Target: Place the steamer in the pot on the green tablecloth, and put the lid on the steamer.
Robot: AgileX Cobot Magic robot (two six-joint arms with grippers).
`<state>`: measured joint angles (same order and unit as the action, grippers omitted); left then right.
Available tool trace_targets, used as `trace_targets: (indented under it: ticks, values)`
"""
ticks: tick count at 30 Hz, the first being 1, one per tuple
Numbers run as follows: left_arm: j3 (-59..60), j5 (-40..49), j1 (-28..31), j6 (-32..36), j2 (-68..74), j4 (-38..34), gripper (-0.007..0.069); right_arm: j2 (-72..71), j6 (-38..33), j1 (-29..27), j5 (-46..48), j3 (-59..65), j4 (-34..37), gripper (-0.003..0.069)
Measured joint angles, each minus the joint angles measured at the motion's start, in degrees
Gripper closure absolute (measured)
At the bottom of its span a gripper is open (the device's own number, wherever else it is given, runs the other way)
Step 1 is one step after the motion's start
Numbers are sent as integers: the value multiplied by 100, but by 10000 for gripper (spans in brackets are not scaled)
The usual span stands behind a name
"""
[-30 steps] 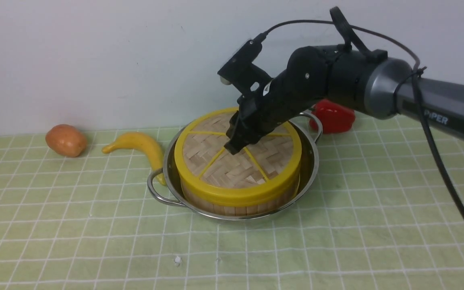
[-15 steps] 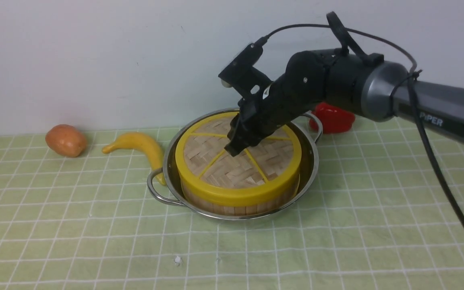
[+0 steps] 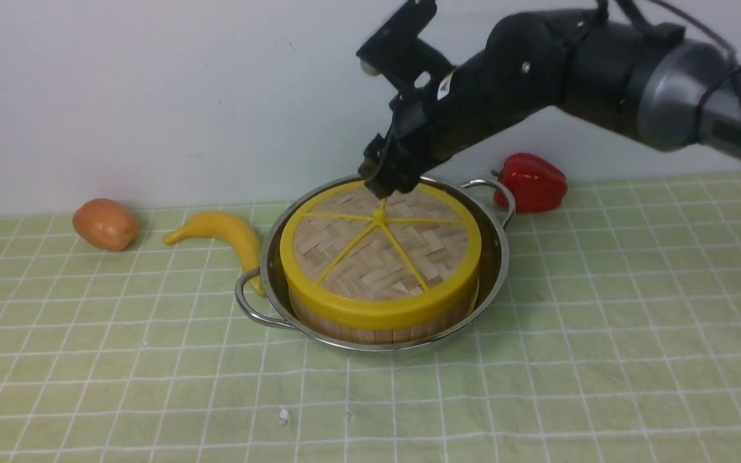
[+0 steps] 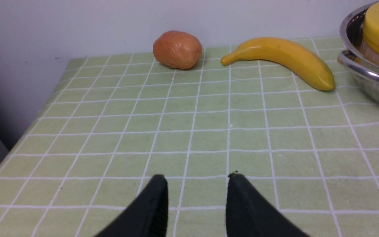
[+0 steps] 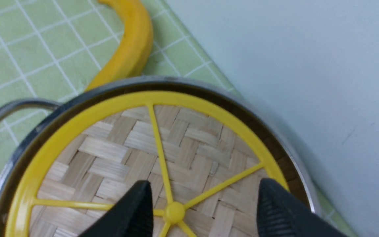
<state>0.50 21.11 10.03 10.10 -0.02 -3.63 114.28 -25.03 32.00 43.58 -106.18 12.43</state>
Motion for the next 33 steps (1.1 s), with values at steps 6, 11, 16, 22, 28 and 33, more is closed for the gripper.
trace_targets:
  ticks: [6,11,16,22,28,33]
  values:
    - [0,0,0,0,0,0,382,-812,465,0,383,0,-95,600]
    - [0,0,0,0,0,0,382,-1462,1052,0,766,0,238,673]
    - [0,0,0,0,0,0,382,-1771,1340,0,778,0,778,673]
    - [0,0,0,0,0,0,382,-1801,1333,0,883,0,999,667]
    - [0,0,0,0,0,0,382,-2260,1491,0,1964,908,166,659]
    - [0,0,0,0,0,0,382,-3805,2056,-11,1494,3237,-440,652]
